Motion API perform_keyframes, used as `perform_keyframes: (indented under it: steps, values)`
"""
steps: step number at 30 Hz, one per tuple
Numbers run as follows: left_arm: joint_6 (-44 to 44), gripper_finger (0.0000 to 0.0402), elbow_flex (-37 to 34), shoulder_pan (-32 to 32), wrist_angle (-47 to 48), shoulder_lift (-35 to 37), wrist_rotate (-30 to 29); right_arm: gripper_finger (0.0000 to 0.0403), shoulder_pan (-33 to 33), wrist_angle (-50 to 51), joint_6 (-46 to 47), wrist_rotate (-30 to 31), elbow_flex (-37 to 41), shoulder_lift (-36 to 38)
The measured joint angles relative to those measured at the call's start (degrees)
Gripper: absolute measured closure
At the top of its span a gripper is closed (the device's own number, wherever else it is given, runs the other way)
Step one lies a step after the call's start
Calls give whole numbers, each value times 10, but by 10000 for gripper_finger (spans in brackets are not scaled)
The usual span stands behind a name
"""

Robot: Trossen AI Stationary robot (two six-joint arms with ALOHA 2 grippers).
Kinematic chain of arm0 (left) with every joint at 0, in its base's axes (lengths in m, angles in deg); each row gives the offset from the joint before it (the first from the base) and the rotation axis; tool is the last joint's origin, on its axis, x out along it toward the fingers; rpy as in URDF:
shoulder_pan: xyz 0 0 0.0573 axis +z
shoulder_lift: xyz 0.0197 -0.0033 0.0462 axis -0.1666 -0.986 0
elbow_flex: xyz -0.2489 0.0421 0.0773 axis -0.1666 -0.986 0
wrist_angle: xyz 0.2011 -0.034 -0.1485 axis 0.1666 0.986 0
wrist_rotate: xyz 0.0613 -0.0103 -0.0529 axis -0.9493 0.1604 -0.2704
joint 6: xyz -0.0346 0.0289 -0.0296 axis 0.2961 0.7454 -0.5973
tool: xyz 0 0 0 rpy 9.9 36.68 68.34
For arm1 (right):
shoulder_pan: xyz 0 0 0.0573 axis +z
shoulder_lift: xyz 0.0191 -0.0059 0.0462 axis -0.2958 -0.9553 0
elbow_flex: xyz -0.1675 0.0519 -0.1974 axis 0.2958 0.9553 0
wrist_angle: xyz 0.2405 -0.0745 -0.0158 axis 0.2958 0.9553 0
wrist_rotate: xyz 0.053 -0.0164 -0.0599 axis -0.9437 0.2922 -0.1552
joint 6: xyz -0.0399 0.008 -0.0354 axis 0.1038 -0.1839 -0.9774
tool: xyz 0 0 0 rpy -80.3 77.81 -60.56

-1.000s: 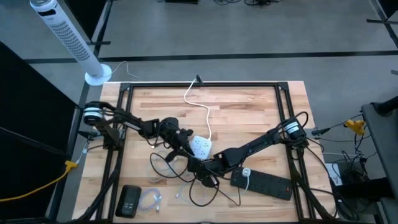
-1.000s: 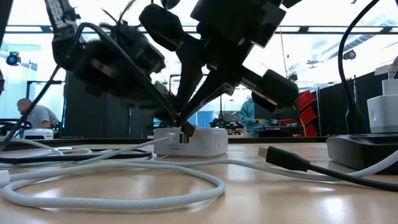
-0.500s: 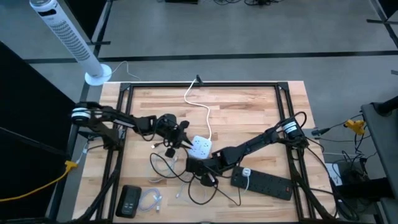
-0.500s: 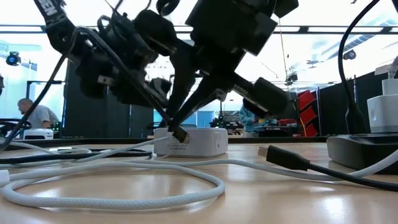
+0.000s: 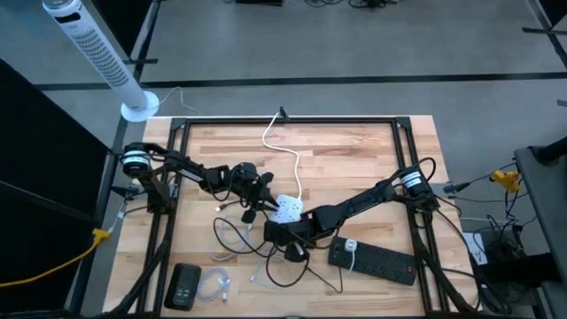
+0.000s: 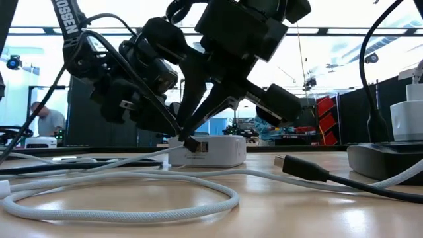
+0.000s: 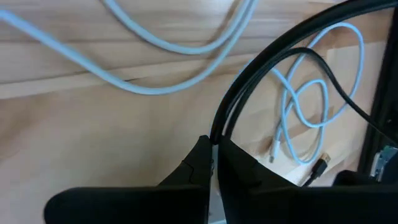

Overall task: Plug in charger cables
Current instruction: Insert the black charger cable into the white outlet

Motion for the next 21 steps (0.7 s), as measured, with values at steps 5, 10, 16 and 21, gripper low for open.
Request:
perform_keyframes:
  steps: [5,10,16,21]
  values:
    - [-1,339,0,0,5,0,2,403,1,17,0,1,0,0]
    - [-7,339,-1,0,7,-1,3,403,5,20,-27,9,0,0]
    - [-15,339,-1,0,7,-1,4,403,11,40,-59,12,0,0]
    - [-15,339,-2,0,7,-1,5,403,16,53,-107,17,0,0]
